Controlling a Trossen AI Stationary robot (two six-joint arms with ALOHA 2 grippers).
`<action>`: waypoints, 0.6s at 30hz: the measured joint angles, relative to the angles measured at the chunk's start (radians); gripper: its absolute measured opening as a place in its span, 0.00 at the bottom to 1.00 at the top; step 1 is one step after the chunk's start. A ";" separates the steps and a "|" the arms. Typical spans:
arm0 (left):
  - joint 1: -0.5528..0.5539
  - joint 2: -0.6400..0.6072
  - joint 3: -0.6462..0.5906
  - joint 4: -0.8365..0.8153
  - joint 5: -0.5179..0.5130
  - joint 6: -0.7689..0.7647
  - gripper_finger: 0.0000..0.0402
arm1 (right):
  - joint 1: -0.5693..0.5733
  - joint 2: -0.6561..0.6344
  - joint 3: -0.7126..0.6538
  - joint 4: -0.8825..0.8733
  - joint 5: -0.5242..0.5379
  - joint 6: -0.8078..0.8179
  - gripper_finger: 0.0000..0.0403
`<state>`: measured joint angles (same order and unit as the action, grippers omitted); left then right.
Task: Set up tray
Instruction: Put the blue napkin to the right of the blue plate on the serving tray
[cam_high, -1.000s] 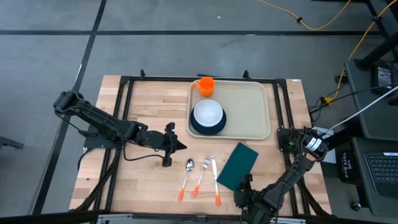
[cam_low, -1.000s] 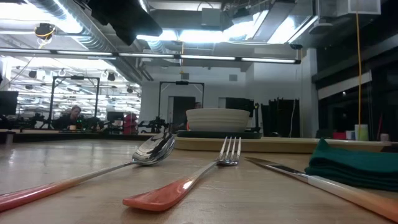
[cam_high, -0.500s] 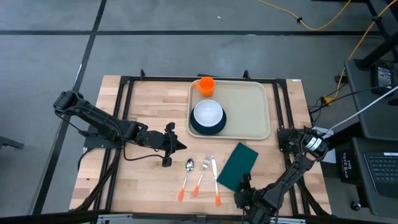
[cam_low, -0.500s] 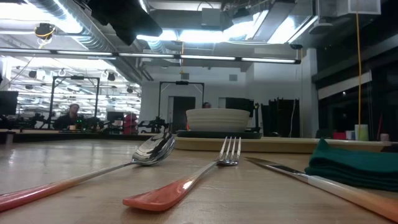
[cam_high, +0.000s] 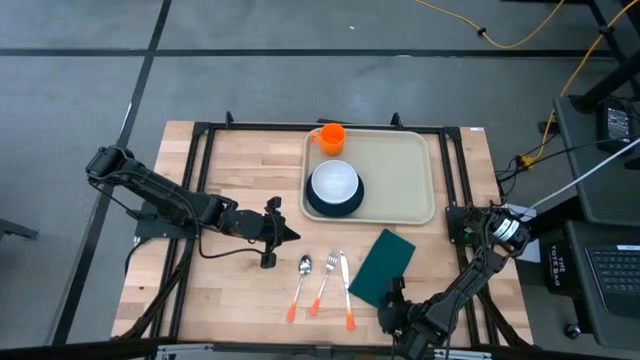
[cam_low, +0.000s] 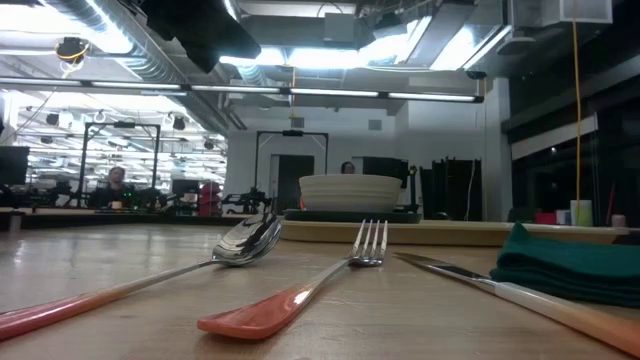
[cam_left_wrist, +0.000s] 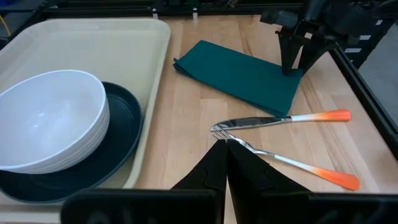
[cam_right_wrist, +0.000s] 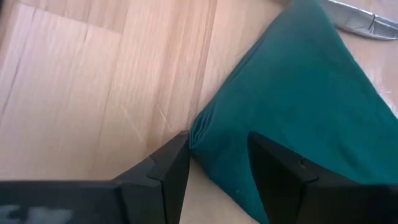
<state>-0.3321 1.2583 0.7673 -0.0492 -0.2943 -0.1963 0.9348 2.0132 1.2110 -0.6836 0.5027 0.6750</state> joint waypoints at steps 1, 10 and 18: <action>0.000 0.000 0.000 0.000 0.000 0.000 0.02 | 0.000 0.000 0.000 0.000 0.002 0.000 0.42; 0.000 0.000 0.000 0.000 0.000 0.000 0.01 | 0.000 0.002 0.000 0.000 0.012 0.027 0.40; 0.000 0.000 0.000 0.000 0.000 0.000 0.02 | -0.001 0.003 0.000 0.013 0.008 0.057 0.20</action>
<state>-0.3321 1.2583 0.7673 -0.0490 -0.2943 -0.1959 0.9342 2.0158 1.2106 -0.6704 0.5102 0.7317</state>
